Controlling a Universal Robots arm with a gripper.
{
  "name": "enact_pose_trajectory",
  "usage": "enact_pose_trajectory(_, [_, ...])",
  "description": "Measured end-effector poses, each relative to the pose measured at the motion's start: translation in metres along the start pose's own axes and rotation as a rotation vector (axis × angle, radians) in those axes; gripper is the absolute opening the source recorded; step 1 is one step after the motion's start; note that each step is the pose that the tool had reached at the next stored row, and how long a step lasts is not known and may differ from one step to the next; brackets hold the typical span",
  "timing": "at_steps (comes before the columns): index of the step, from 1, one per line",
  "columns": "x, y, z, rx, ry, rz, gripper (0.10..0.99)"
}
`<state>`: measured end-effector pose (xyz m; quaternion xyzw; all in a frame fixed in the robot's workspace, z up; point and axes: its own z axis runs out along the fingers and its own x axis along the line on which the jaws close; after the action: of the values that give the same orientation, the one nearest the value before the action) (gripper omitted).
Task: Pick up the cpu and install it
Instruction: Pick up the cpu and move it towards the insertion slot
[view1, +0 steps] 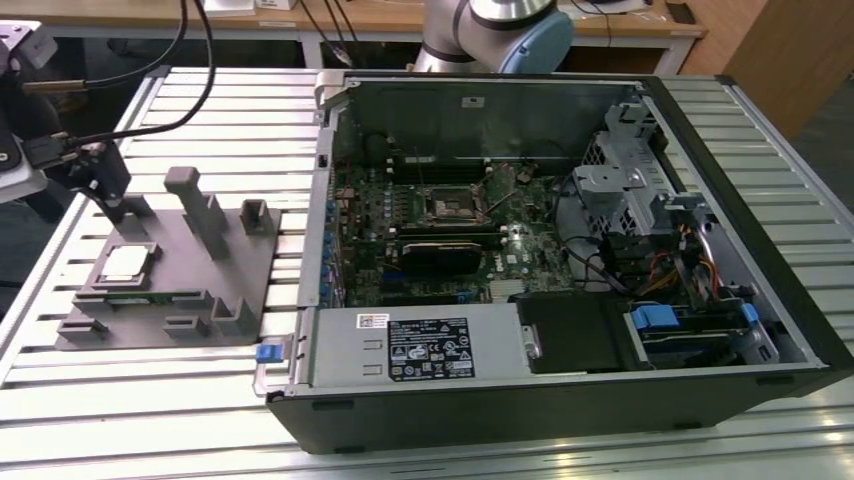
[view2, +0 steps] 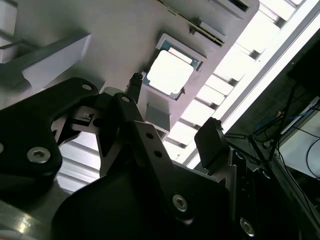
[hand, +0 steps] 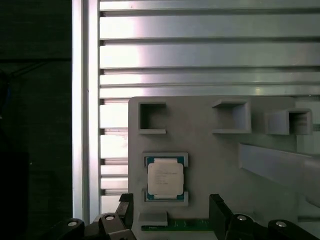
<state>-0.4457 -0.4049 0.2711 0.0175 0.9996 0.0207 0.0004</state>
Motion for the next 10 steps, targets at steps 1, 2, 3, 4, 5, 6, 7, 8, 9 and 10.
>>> enact_pose_trajectory(1, [0.0000,-0.0001,0.0014,0.000,0.0000,0.000,0.706])
enact_pose_trajectory(2, [0.0000,-0.0001,0.0028,0.000,0.0001,0.000,0.706])
enact_pose_trajectory(3, [0.0000,-0.0002,0.0039,0.000,0.0000,0.000,0.706])
enact_pose_trajectory(4, [0.0000,-0.0002,0.0049,0.000,0.0001,0.000,0.706])
enact_pose_trajectory(5, [0.0000,-0.0002,0.0058,0.000,0.0001,0.000,0.706])
enact_pose_trajectory(6, [0.0000,-0.0003,0.0065,0.000,0.0002,0.000,0.706])
enact_pose_trajectory(7, [0.0000,-0.0003,0.0074,0.000,0.0001,0.000,0.706])
enact_pose_trajectory(8, [0.0000,-0.0003,0.0080,0.000,0.0002,0.000,0.706])
enact_pose_trajectory(9, [0.0000,-0.0003,0.0083,0.000,0.0003,0.000,0.706])
enact_pose_trajectory(10, [0.0000,-0.0004,0.0086,0.000,0.0004,0.000,0.706])
